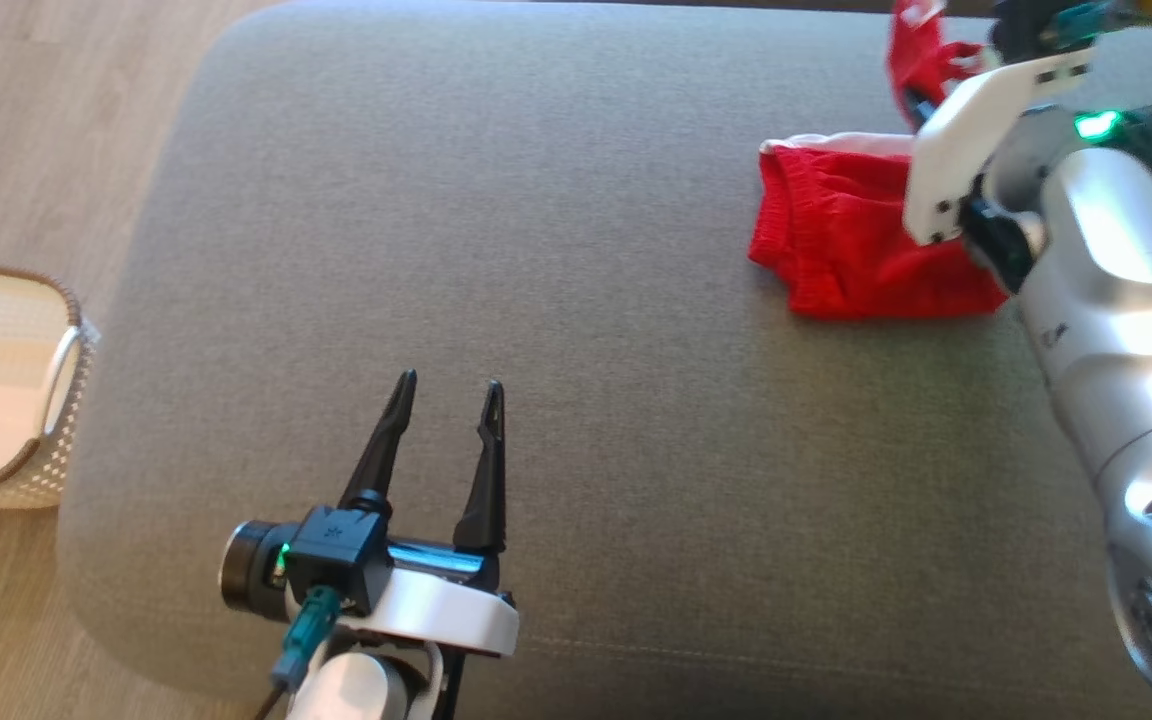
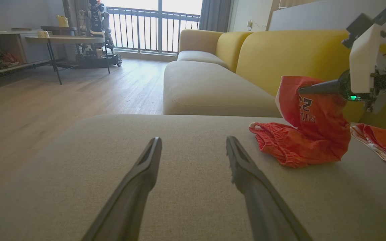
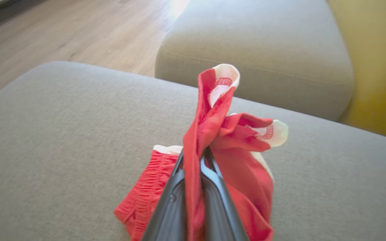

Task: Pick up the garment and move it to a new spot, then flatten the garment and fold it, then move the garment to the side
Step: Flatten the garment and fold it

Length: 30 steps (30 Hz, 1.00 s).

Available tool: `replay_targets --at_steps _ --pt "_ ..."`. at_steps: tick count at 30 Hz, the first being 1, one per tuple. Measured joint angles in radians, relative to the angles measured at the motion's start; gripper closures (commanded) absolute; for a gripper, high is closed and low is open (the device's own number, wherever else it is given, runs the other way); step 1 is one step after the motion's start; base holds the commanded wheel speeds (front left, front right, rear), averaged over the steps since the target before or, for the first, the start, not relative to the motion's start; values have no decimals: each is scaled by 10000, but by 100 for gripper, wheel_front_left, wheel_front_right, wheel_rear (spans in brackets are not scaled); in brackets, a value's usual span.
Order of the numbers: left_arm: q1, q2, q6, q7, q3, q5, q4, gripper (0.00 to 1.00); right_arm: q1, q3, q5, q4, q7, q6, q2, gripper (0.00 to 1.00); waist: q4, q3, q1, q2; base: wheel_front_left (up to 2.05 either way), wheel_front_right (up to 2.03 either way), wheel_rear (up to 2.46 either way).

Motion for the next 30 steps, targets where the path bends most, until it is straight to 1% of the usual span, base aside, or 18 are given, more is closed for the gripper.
replay_targets --at_steps 2,3,4,5,6,11,14,16,18,19,22,23,25,26,28,30 --pt "-2 4 0 0 -138 -75 15 0 0 86 79 117 324 0 123 100 126 -42 0 0 0 0 0" --pt "-2 4 2 0 -215 -121 21 0 0 98 81 173 420 -2 130 95 195 -57 0 0 0 0 0" --pt "-3 0 2 0 -253 -142 36 0 1 104 81 228 516 -2 130 70 262 -70 0 0 0 0 0" --pt "-4 0 2 0 -267 -184 58 0 3 109 81 282 621 -2 128 39 328 -84 0 0 0 0 0" --pt "-3 2 17 0 -265 -205 81 0 6 111 82 324 663 -2 132 0 387 -102 0 0 0 0 0" --pt "15 4 184 0 -236 -295 119 0 11 123 660 184 514 -2 412 0 397 -234 0 0 0 0 0" --pt "169 6 249 0 -224 -305 119 0 20 541 976 -261 500 -2 499 0 198 -320 0 0 0 0 0" --pt "230 6 251 0 -219 -305 117 0 55 786 1183 -679 368 -2 428 0 34 -382 0 0 0 0 0" --pt "230 6 261 0 -190 -303 107 0 154 1030 1390 -1197 59 0 178 0 -137 -444 0 0 0 0 0" --pt "230 6 265 0 -173 -291 94 0 217 1127 1427 -1448 -150 0 -44 0 -223 -471 0 0 0 0 0" --pt "270 4 337 0 -33 -261 8 0 468 1331 1348 -2113 -972 0 -1058 0 -489 -530 0 0 0 0 0" --pt "306 4 339 0 42 -261 -23 0 627 1287 1287 -2272 -1248 -2 -1404 0 -578 -544 0 0 0 0 0" --pt "382 10 349 0 115 -259 -63 0 1087 1068 1262 -2525 -1776 -2 -1879 0 -731 -562 0 0 0 0 0" --pt "382 10 349 0 115 -259 -63 0 1087 1068 1262 -2525 -1776 -2 -1879 0 -731 -562 0 0 0 0 0" --pt "385 6 349 0 144 -222 -100 0 1734 681 1262 -2778 -2313 -2 -2063 0 -842 -587 0 0 0 0 0" --pt "392 4 347 0 255 -173 -136 0 2556 297 1312 -3168 -2815 -2 -1973 0 -943 -638 0 0 0 0 0"
